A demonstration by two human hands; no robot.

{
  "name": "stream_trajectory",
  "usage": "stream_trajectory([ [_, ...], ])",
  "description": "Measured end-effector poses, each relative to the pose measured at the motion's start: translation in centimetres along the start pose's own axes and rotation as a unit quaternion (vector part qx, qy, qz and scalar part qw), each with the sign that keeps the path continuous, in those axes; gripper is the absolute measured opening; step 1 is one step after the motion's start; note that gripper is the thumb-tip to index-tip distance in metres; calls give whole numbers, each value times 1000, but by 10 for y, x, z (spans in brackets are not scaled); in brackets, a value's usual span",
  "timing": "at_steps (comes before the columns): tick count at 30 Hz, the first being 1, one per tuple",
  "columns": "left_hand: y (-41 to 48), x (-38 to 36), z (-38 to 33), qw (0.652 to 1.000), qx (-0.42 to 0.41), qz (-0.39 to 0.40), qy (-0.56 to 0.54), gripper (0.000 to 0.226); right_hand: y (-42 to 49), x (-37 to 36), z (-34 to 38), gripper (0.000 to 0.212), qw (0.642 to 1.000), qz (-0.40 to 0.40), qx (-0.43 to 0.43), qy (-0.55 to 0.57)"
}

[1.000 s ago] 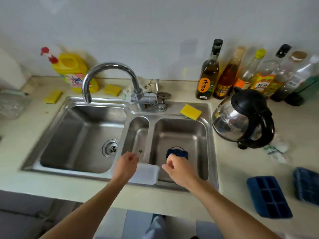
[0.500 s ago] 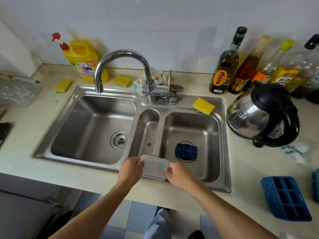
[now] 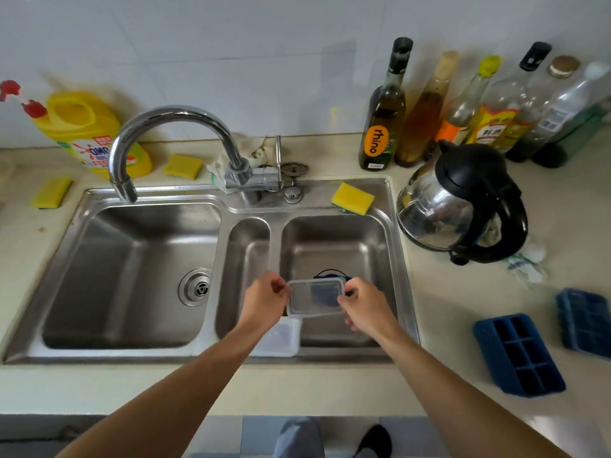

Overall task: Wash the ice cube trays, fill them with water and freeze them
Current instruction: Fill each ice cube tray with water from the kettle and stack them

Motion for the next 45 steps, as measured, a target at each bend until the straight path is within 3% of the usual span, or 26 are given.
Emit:
stream_trajectory([
  [6,57,-60,-16,993,6,104,63,12,40,13,-41,7,999,-17,-51,-7],
  [14,113,-110,2,979,46,149,132,16,93,-17,-78,24,995,-4,-99,10],
  [30,152,-142,39,975,93,153,135,14,132,-35,-105,23,992,-31,-115,-29],
  [35,154,-148,48,975,108,154,119,12,135,-40,-117,3,987,-42,-157,-6],
  [45,156,-147,51,973,132,163,93,11,138,-41,-123,11,983,-45,-177,16],
])
Point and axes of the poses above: each hand's wrist, its own y-axis towards the middle knuckle, its own x-axis out of the back of the hand, z = x × y, the point moved 9 cm from there along y, towards the middle knuckle, and after that the axes turned 3 degrees about z, right-handed, at the moved point
